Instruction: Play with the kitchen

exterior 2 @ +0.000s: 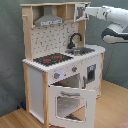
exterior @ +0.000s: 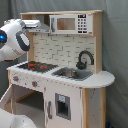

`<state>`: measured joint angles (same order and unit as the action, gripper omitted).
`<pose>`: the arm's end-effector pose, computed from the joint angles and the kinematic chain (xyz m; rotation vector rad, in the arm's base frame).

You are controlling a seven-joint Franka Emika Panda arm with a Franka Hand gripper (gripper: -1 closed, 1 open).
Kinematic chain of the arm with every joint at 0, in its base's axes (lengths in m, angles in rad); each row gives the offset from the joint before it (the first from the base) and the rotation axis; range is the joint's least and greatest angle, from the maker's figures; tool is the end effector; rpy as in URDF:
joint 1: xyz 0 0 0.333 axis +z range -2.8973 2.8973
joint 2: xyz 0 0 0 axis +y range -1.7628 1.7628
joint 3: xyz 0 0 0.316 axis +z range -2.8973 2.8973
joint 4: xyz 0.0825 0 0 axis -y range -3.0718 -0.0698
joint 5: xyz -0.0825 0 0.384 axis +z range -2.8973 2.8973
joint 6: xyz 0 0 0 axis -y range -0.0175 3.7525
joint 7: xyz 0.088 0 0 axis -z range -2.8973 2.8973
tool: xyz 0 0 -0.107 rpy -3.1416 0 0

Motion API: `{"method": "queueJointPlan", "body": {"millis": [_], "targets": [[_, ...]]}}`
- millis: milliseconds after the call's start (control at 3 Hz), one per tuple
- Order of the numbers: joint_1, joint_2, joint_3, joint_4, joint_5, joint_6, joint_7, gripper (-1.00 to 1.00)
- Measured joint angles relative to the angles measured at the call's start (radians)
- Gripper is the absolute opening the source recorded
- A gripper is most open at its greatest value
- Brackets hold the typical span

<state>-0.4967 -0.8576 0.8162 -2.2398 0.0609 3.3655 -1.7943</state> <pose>0.3057 0.3008 0.7465 0.4153 1.3698 0.8636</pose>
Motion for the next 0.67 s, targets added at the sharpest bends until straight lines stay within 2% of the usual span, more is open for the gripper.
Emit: {"method": "queueJointPlan", "body": {"millis": [333, 667], "targets": [[0.001, -0.072, 0.038, 0.005, 0.000, -0.009, 0.059, 1.00], [-0.004, -0.112, 0.114, 0.015, 0.001, -0.011, 0.120, 1.00]]}}
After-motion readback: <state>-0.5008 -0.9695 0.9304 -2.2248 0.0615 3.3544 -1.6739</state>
